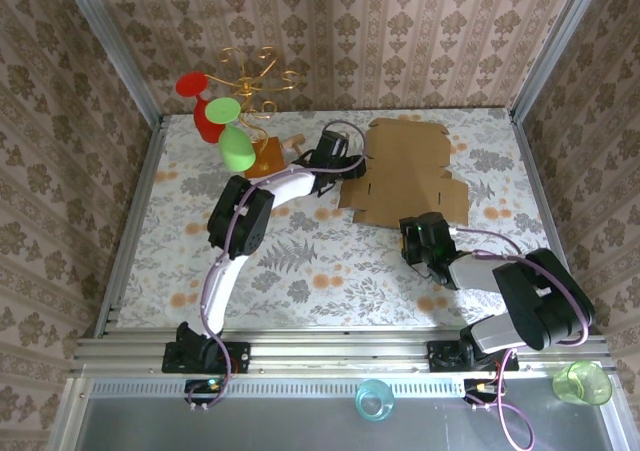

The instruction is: Fold the paper box

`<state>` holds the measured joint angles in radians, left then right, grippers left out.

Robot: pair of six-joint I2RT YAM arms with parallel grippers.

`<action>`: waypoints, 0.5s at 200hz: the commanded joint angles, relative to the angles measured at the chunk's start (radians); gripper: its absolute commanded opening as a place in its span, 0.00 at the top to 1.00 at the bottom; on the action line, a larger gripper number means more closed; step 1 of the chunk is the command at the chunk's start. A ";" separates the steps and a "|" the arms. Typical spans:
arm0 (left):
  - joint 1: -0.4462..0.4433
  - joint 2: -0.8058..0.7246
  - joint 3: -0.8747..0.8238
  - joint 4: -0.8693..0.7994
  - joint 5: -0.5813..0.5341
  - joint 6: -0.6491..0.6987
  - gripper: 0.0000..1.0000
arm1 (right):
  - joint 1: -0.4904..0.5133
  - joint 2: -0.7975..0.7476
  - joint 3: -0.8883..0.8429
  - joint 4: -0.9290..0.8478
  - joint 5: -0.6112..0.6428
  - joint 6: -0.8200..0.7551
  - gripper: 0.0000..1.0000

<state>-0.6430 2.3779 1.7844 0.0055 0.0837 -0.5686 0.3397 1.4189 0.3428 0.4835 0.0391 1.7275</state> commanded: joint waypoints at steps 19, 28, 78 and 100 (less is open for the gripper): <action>0.020 0.091 0.181 -0.115 0.092 0.109 0.35 | -0.007 -0.018 -0.025 -0.089 0.052 -0.005 0.50; 0.020 0.115 0.217 -0.142 0.118 0.119 0.36 | -0.007 -0.017 -0.024 -0.092 0.052 -0.005 0.49; 0.020 0.092 0.139 -0.120 0.199 0.091 0.40 | -0.029 -0.005 -0.018 -0.071 0.048 -0.004 0.45; 0.019 0.059 0.065 -0.080 0.217 0.062 0.42 | -0.056 0.010 -0.020 -0.045 0.032 -0.019 0.46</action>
<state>-0.6262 2.4775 1.9320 -0.0704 0.2409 -0.4812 0.3206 1.4048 0.3393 0.4812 0.0311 1.7283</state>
